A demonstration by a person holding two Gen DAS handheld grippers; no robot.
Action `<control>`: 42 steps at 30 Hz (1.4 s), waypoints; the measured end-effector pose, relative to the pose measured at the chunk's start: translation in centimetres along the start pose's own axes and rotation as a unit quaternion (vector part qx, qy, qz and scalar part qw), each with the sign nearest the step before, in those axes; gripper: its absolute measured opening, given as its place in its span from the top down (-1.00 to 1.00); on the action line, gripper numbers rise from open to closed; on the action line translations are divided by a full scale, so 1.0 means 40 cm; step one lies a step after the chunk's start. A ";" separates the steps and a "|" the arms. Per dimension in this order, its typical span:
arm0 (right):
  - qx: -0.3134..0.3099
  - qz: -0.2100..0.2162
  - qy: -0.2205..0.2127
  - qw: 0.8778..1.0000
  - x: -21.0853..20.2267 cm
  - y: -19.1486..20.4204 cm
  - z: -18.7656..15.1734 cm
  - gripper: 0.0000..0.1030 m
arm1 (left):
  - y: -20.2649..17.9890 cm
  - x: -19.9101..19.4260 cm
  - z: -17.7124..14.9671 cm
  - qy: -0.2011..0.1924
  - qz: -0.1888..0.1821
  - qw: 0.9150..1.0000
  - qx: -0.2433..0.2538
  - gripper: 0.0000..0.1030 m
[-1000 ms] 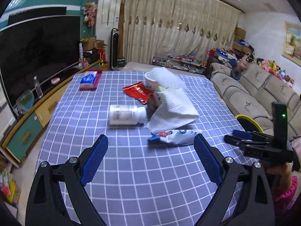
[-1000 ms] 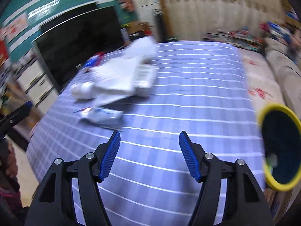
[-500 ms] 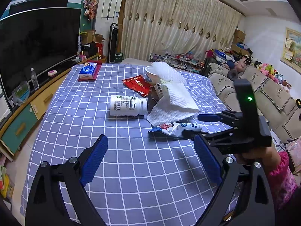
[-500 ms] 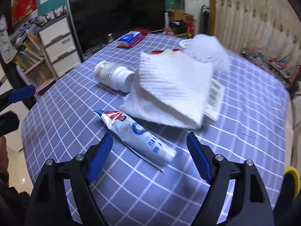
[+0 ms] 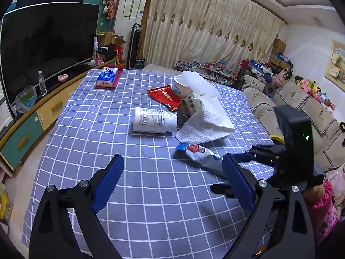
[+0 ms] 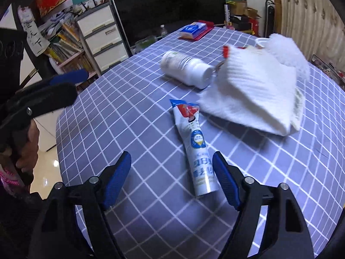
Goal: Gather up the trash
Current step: 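Close the right tool on the toothpaste tube's crimped end and lift, then carry the tube over the yellow bin and open the right tool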
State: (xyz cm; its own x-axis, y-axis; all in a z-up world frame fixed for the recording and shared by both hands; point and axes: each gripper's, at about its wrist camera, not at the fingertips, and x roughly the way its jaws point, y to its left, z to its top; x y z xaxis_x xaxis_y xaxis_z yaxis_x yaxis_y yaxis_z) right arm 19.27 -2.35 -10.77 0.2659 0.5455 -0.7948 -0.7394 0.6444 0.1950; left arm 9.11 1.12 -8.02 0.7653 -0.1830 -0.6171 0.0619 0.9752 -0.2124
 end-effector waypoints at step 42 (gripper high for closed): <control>0.380 -0.297 -0.086 0.872 -0.445 -0.552 -0.509 0.75 | -0.078 0.084 -0.006 0.035 -0.010 0.999 0.027 -0.77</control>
State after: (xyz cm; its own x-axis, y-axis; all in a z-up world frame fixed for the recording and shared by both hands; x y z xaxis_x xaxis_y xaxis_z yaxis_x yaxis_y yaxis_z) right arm 18.27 -37.20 -12.62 0.5999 0.0252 -0.7997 0.1660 0.9738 0.1552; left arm 11.32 -2.58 -9.63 0.7169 -0.2098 -0.6649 0.1137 0.9761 -0.1853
